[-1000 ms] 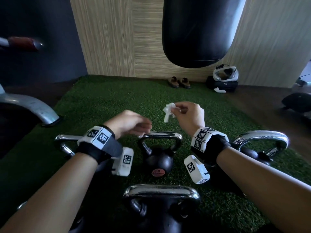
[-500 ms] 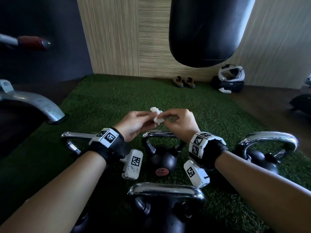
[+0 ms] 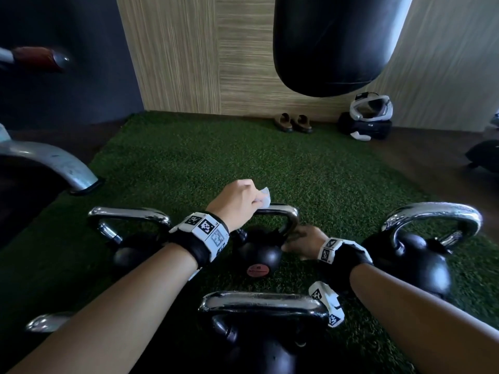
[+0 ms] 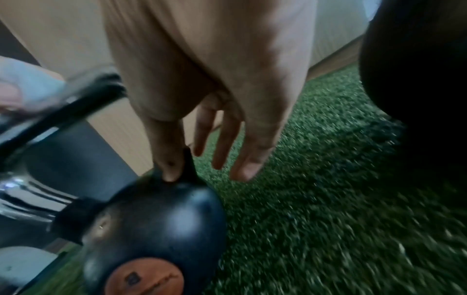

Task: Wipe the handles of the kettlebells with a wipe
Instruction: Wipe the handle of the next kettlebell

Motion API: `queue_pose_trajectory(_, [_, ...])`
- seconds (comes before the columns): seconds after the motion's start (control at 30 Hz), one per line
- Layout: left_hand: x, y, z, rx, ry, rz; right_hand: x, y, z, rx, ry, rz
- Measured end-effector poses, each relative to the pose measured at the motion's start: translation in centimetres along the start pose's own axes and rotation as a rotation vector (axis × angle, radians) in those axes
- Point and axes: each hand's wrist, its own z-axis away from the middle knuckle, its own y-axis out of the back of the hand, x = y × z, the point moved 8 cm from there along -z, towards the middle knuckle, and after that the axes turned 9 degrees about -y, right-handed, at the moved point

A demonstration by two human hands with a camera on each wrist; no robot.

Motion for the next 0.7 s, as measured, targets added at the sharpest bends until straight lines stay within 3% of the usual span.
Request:
queue_pose_trajectory(0.07, [-0.5, -0.7, -0.1, -0.044, 0.01, -0.015, 0.6, -1.4, -0.4, -0.029, 0.054, -0.106])
queue_pose_trajectory(0.23, [0.2, -0.4, 0.4, -0.019, -0.087, 0.01, 0.1, -2.0, -0.7, 0.107, 0.164, -0.207])
queue_pose_trajectory(0.3, [-0.2, 0.1, 1.3, 0.052, -0.121, 0.033, 0.5, -2.2, -1.0, 0.128, 0.163, -0.219])
queue_pose_trajectory(0.43, [-3.5, 1.4, 3.6, 0.269, -0.013, 0.112, 1.2, -2.3, -1.5, 0.135, 0.151, -0.2])
queue_pose_trajectory(0.57, [-2.1, 0.8, 5.0, 0.312, -0.106, 0.091, 1.1, -2.0, -1.5, 0.158, 0.174, -0.189])
queue_pose_trajectory(0.7, [-6.4, 0.1, 7.0, 0.499, 0.202, 0.287, 0.7, -1.9, -0.7, 0.164, 0.197, -0.177])
